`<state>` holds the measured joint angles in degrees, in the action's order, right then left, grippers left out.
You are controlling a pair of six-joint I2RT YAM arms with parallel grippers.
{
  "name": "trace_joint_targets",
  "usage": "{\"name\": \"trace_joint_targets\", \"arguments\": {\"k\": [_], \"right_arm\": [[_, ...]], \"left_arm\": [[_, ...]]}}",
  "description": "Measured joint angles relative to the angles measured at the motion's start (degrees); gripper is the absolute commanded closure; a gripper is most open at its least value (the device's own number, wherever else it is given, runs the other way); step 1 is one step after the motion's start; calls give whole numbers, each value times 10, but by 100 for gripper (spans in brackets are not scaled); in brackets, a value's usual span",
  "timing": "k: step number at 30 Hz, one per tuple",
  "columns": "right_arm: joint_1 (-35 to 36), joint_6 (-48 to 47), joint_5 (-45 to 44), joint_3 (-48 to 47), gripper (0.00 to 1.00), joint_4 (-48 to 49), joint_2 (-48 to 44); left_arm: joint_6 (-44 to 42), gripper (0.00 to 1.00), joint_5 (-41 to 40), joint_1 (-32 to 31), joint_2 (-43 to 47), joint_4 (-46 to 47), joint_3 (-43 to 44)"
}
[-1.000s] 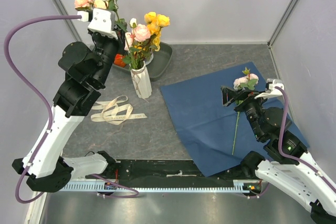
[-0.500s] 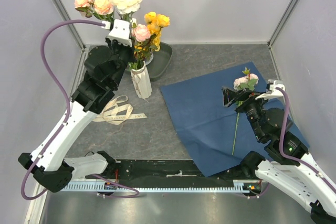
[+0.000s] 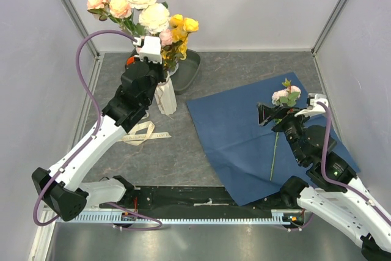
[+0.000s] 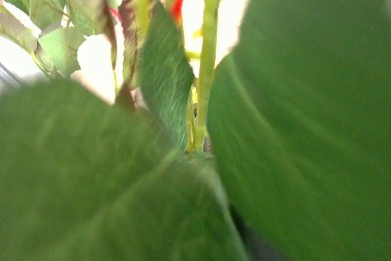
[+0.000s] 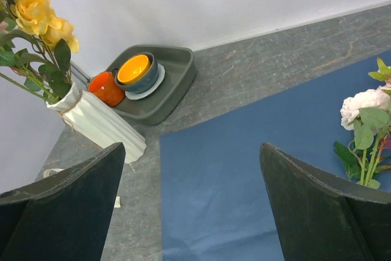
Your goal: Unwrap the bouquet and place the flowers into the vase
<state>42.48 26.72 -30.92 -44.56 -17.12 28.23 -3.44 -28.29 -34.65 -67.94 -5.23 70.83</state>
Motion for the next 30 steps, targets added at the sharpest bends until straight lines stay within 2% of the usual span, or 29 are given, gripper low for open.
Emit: {"name": "trace_joint_targets", "arguments": {"k": [2,3,6,7,8,9,11,15,18,21,25,28,29,30], "right_arm": [[0,0,-1,2,2,-3,2],[0,0,-3,2,2,-5,5],[0,0,-15,2,2,-12,28],[0,1,-20,2,2,-15,40],[0,1,-26,-1,2,-23,59],[0,2,-32,-5,2,-34,82],[0,5,-44,-15,2,-53,138],[-28,17,-48,-34,2,-83,260],[-94,31,-9,-34,2,-104,340],[-191,42,17,-27,2,-107,374],[-264,55,37,-4,2,-104,385],[-303,59,48,18,18,-90,388],[-314,61,52,27,29,-81,389],[-323,62,54,36,35,-73,392]], "left_arm": [[8,49,-4,1,0,-2,-7],[12,36,-7,2,0,-3,-9],[21,23,-12,2,0,-11,-12],[22,21,-13,2,1,-12,-12],[23,20,-12,3,3,-15,-12],[23,13,-12,3,7,-20,-12],[24,8,-11,3,17,-24,-12],[26,5,-5,3,53,-34,-11],[26,5,-1,3,84,-39,-11],[29,10,1,3,119,-41,-11],[44,19,26,3,159,-36,-12],[62,20,76,5,170,-32,-13],[68,20,97,5,169,-31,-13],[74,20,121,5,167,-29,-13]]}}
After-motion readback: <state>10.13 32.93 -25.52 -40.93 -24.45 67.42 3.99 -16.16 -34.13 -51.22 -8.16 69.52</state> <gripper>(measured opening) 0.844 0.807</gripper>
